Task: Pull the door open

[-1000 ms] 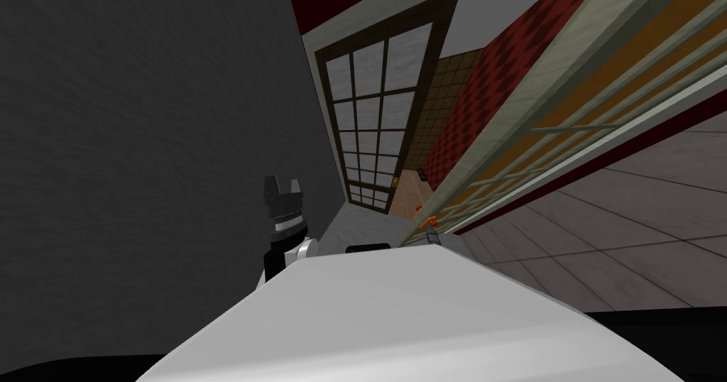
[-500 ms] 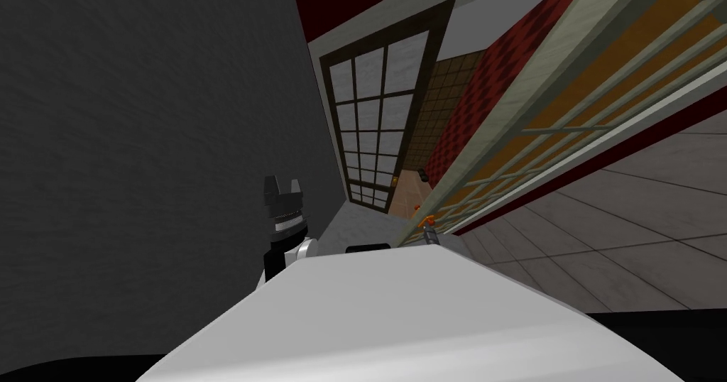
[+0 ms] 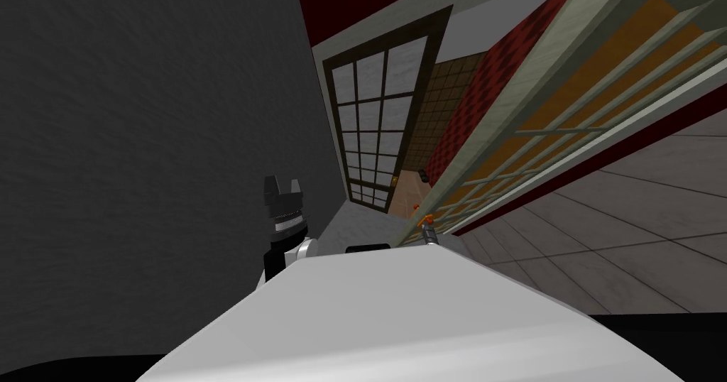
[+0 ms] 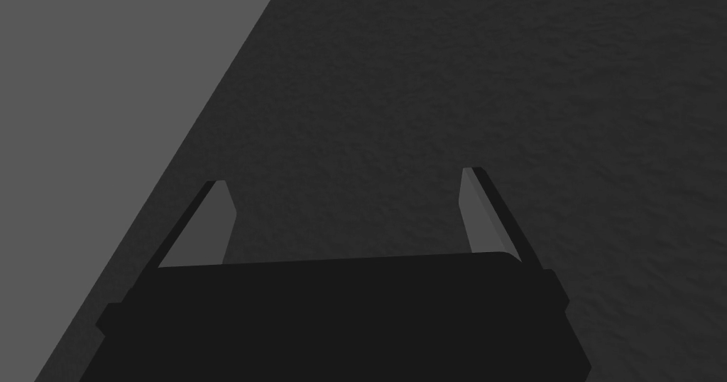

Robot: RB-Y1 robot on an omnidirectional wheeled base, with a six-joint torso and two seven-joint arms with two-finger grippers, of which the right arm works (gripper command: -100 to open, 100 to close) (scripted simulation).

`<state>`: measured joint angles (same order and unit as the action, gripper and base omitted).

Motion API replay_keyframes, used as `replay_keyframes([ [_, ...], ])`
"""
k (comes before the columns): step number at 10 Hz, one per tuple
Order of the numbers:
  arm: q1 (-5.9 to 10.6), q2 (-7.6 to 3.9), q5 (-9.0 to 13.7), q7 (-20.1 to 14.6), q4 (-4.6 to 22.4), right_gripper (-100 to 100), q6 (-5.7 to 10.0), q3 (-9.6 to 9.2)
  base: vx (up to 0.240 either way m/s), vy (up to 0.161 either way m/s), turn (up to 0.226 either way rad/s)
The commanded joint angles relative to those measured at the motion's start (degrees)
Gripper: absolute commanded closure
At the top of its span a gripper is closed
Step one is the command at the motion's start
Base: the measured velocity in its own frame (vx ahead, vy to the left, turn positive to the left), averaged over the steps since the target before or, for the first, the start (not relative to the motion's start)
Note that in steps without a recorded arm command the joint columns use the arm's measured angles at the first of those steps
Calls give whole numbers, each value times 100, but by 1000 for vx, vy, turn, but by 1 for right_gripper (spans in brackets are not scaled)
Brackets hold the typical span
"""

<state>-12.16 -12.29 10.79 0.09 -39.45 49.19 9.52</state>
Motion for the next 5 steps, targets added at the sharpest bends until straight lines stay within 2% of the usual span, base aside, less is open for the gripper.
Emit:
replay_keyframes([
  [1, -25, -109, 99, -286, 3, 100, -90, -29, -71, -40, 78],
  [5, 48, -148, 178, -793, 14, 100, -67, -176, -65, -39, 61],
])
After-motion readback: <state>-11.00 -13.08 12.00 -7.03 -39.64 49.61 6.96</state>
